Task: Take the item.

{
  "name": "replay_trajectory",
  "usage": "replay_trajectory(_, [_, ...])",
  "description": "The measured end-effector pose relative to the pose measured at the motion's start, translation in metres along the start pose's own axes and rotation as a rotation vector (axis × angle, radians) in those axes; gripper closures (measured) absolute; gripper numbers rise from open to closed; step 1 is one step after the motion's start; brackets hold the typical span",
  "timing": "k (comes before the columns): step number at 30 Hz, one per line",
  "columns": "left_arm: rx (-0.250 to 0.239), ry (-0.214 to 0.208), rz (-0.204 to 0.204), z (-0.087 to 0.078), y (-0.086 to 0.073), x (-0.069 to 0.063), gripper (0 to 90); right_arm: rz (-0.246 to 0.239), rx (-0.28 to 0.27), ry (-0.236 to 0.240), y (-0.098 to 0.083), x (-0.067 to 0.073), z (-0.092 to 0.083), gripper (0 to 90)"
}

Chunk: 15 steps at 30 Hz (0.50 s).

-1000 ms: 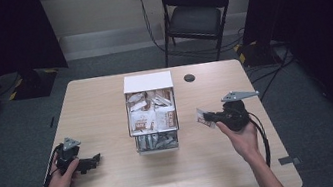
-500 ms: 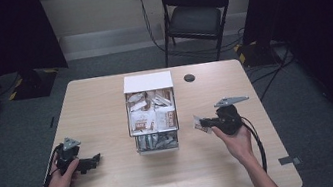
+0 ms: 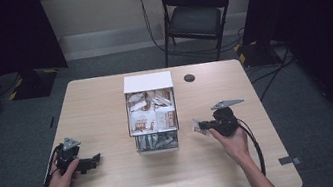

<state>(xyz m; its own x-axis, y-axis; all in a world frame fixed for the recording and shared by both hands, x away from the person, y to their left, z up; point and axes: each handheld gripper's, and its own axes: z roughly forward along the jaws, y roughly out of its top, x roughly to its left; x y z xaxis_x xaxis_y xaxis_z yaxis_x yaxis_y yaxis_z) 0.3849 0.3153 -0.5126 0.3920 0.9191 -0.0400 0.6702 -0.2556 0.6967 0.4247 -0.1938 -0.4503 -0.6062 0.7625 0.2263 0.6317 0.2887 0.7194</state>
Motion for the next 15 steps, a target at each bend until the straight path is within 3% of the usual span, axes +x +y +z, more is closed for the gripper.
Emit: replay_trajectory(15, [0.000, 0.000, -0.001, 0.000, 0.000, 0.000, 0.0, -0.024, 0.053, -0.013, -0.008, 0.003, 0.024, 90.0])
